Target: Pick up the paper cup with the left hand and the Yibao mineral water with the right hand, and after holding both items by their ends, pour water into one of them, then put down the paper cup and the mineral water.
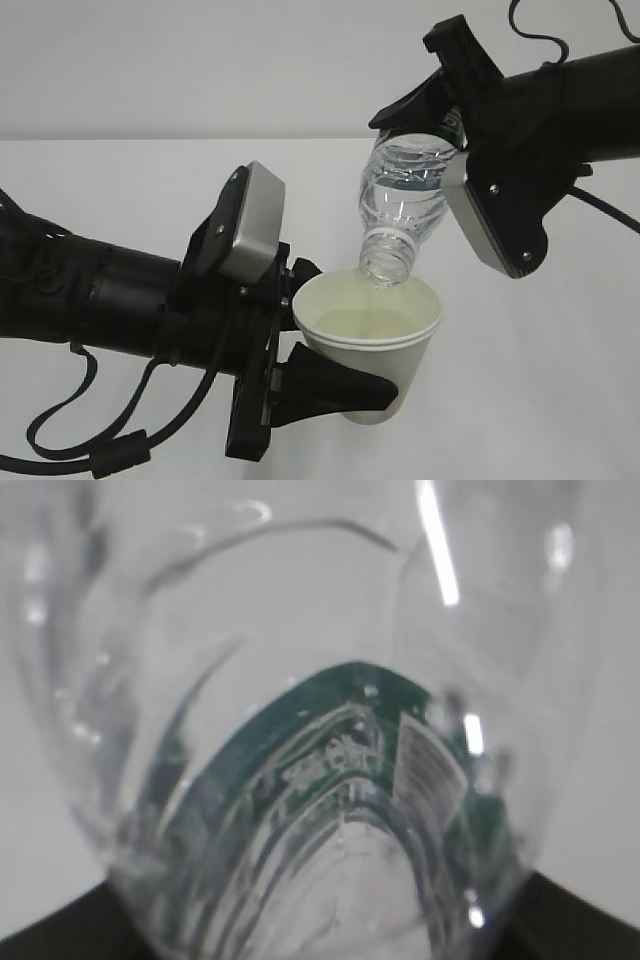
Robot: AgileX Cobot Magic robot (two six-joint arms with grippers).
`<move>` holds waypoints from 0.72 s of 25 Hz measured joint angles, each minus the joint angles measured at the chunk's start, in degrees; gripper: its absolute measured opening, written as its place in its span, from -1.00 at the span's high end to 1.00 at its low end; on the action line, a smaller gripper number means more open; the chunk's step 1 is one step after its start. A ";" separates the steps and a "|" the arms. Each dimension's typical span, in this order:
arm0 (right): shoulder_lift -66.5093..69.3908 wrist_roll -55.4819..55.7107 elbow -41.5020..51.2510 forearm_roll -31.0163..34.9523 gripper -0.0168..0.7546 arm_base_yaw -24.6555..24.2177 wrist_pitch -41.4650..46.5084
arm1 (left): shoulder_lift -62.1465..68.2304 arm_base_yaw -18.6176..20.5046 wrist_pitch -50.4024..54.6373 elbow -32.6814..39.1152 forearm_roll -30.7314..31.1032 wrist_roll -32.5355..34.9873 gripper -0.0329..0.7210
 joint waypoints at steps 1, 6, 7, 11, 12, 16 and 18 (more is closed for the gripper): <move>0.00 0.00 0.00 0.00 -0.15 0.00 0.00 | 0.00 0.00 0.21 0.00 0.00 0.00 -0.19; 0.00 -0.04 0.00 0.00 -0.15 0.00 0.00 | 0.00 0.00 0.43 0.00 0.00 0.00 -0.18; 0.00 -0.04 0.00 0.00 -0.15 0.00 0.00 | 0.00 0.00 0.53 0.00 0.00 0.00 -0.18; 0.00 -0.04 0.00 0.00 -0.15 0.00 0.00 | 0.00 0.00 0.51 0.00 0.00 0.00 -0.18; 0.00 -0.04 0.00 0.00 -0.15 0.00 0.00 | 0.00 0.00 0.51 0.00 0.00 0.00 -0.18; 0.00 -0.13 -0.08 0.00 -0.15 0.00 0.00 | 0.00 0.00 0.51 0.00 0.00 0.00 -0.18; 0.00 -0.13 -0.08 0.00 -0.15 0.00 0.00 | 0.00 0.00 0.51 0.00 0.00 0.00 -0.18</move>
